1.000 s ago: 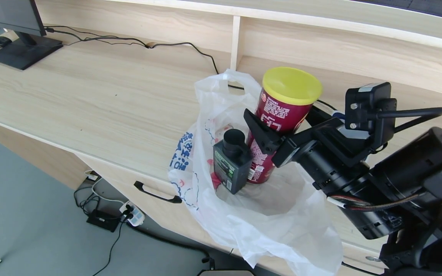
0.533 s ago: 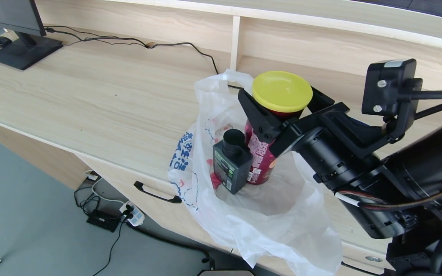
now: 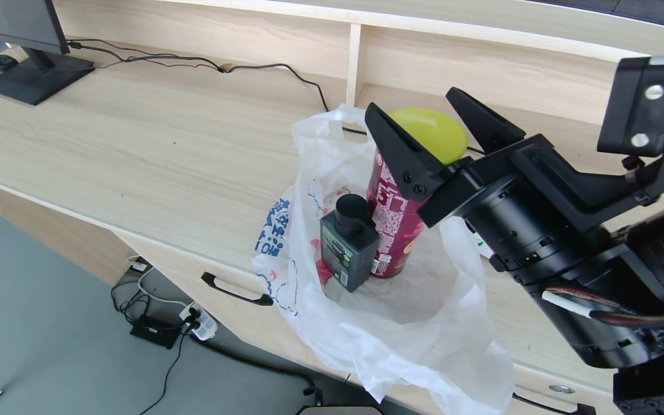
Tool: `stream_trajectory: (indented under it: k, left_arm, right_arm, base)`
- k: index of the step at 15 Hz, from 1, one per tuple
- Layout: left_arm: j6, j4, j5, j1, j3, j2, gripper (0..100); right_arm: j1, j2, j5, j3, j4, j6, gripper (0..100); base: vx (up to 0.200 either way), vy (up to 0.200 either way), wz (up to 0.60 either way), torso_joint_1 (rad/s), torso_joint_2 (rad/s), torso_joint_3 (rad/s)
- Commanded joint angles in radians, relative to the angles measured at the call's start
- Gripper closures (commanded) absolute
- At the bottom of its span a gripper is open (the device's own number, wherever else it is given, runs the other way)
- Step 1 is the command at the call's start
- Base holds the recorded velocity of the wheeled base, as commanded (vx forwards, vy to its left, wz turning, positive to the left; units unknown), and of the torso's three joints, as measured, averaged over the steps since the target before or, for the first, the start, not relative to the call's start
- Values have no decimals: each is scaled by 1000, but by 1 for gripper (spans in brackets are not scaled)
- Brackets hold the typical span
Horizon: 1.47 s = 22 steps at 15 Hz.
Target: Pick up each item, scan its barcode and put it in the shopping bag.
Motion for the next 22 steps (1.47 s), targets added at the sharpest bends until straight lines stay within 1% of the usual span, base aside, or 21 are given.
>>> stream_trajectory:
  k: [1,3,5,6,7,10,12,14,16,19,22]
  left_arm:
    - [1,0,0,0,0,2,0]
    - [1,0,-1,0,0,2,0]
    - [1,0,0,0,0,2,0]
    - [1,0,0,0,0,2,0]
    - [-1,0,0,0,0,2,0]
    - [1,0,0,0,0,2,0]
    - [1,0,0,0,0,2,0]
    - [1,0,0,0,0,2,0]
    - [1,0,0,0,0,2,0]
    - [1,0,0,0,0,2,0]
    - [1,0,0,0,0,2,0]
  right_arm:
    - [-1,-24,0,-10,-1,1,0]
    - [-11,-46,-2,-51,-1,3,0]
    - [-91,-83,-34,-76,-1,0,0]
    - [-94,-83,-34,-76,-1,0,0]
    - [-155,-109,-39,7,-1,10,0]
    - [-287,-159,-37,332,-1,12,0]
    - [-358,-166,-37,461,-1,14,0]
    - [-363,-159,-37,585,-1,38,0]
    - [-336,-167,-37,726,4,87,0]
    - [-336,-164,-37,726,9,99,0]
    - [-340,-224,-37,726,7,96,0]
  base:
    - [0,0,0,0,0,0]
    - [0,0,0,0,0,0]
    - [0,0,0,0,0,0]
    - [0,0,0,0,0,0]
    - [0,0,0,0,0,0]
    - [0,0,0,0,0,0]
    - [0,0,0,0,0,0]
    - [0,0,0,0,0,0]
    - [0,0,0,0,0,0]
    - [0,0,0,0,0,0]
    - [0,0,0,0,0,0]
